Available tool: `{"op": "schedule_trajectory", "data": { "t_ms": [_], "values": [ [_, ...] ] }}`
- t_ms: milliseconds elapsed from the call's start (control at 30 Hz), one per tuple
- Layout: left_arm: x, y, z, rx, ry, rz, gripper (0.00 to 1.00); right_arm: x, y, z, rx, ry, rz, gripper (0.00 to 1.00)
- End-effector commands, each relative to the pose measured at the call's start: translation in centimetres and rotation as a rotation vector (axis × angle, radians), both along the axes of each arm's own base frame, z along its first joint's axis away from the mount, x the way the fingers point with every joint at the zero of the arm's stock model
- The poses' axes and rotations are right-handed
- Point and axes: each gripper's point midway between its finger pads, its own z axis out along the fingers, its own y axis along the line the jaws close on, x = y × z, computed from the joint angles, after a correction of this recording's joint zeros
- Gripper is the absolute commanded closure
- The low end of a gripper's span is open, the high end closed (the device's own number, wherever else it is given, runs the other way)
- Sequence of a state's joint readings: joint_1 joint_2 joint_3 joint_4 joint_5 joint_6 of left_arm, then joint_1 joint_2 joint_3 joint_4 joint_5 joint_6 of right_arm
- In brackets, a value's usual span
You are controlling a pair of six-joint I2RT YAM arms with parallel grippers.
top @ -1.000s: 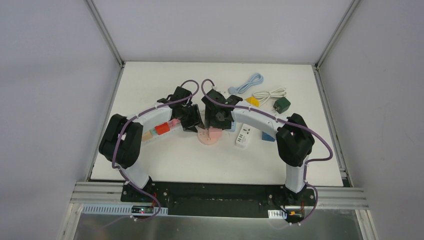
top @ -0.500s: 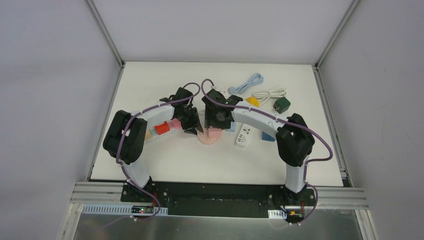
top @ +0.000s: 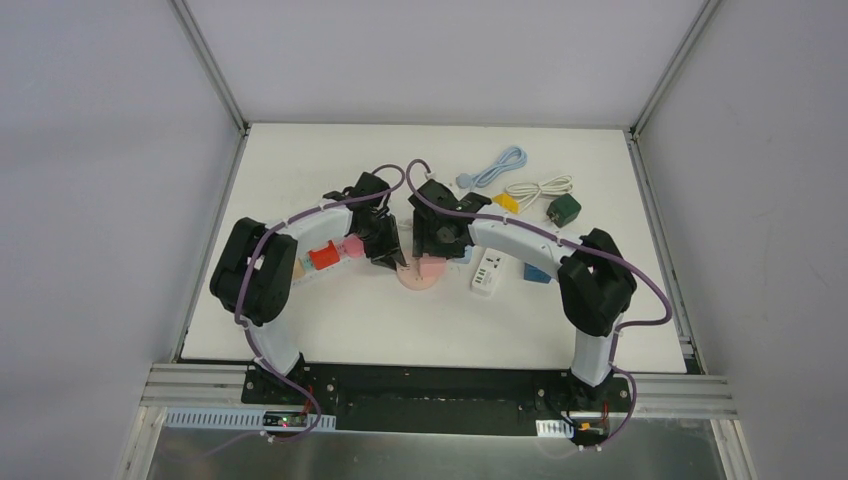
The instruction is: Pull the plug off the socket
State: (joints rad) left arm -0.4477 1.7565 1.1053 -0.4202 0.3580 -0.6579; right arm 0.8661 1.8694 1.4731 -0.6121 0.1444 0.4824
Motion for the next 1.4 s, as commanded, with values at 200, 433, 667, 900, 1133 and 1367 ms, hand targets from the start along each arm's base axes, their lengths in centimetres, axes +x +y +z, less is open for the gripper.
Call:
{"op": "schedule_trajectory", "data": {
  "t_ms": [200, 433, 667, 900, 1133, 1367],
  "values": [
    [-2.1, -0.5, -2.0, 0.087, 0.079, -0.077, 0.82, 0.0, 3.1, 3.1, 0.075, -0.086, 0.033, 1.00],
    [-2.5, -0.3, -2.7, 0.103, 0.114, -0.058, 0.83, -1.3, 3.1, 5.3, 0.309, -0.002, 0.050, 1.00],
    [-2.5, -0.1, -2.9, 0.115, 0.120, -0.056, 0.83, -1.0, 3.2, 3.6, 0.101, -0.078, 0.094, 1.00],
    [-2.7, 0.1, -2.9, 0.127, 0.130, -0.056, 0.82, -1.4, 4.0, 3.8, 0.008, -0.122, 0.110, 1.00],
    [-2.9, 0.0, -3.1, 0.132, 0.139, -0.074, 0.82, -1.9, 5.3, 7.7, 0.323, -0.049, 0.112, 1.00],
    [-3.2, 0.5, -3.2, 0.157, 0.147, -0.072, 0.82, -2.2, 5.7, 4.6, 0.154, -0.059, 0.128, 1.00]
  ]
}}
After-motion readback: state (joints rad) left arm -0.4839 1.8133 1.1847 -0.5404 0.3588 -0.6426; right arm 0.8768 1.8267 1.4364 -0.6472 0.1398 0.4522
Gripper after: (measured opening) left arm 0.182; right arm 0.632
